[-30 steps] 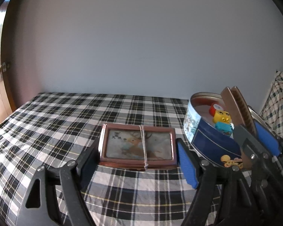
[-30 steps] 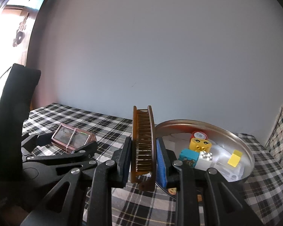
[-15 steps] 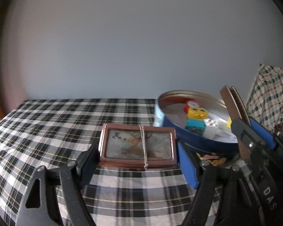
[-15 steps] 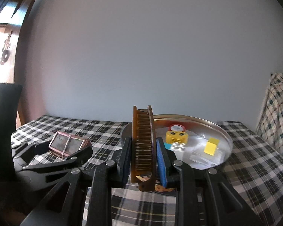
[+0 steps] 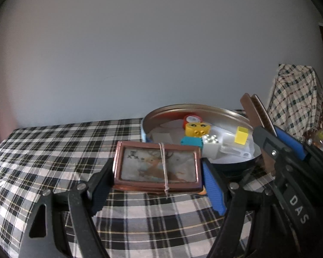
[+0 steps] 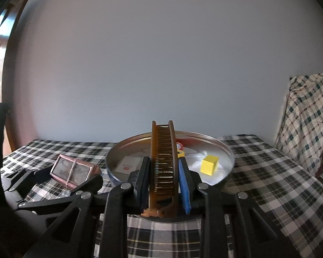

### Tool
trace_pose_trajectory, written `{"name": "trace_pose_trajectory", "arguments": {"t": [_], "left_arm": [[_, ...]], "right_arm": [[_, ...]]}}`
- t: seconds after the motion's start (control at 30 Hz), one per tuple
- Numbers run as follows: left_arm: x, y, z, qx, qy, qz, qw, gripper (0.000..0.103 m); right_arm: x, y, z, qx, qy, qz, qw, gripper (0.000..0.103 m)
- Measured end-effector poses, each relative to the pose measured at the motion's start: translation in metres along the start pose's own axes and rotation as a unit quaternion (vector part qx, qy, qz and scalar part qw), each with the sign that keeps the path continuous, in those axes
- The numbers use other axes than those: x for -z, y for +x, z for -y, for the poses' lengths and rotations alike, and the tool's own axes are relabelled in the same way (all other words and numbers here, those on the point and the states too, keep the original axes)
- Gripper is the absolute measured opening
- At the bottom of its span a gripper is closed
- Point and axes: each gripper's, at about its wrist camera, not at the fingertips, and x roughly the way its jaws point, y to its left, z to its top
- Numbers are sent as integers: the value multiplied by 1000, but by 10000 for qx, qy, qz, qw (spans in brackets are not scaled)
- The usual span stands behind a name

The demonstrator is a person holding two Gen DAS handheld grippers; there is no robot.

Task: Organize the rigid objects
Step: 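Lower the picture frame and comb over the tin with both tools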

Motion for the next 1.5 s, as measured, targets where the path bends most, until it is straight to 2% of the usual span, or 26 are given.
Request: {"name": "trace_pose_trajectory", "arguments": {"t": [0.53,1.2,1.5], "left_arm": [[-5,9,46,422,353,95,9984,77],[-15,21,84,928,618,227,9935,77],[-25,31,94,1139,512,202,9920,77]], "right_arm": [[-2,-7,46,601,193,25,9980,27],[-6,0,80,991,377,112,9943,28],[-10,3,95,1102,545,153,9923,27]]}}
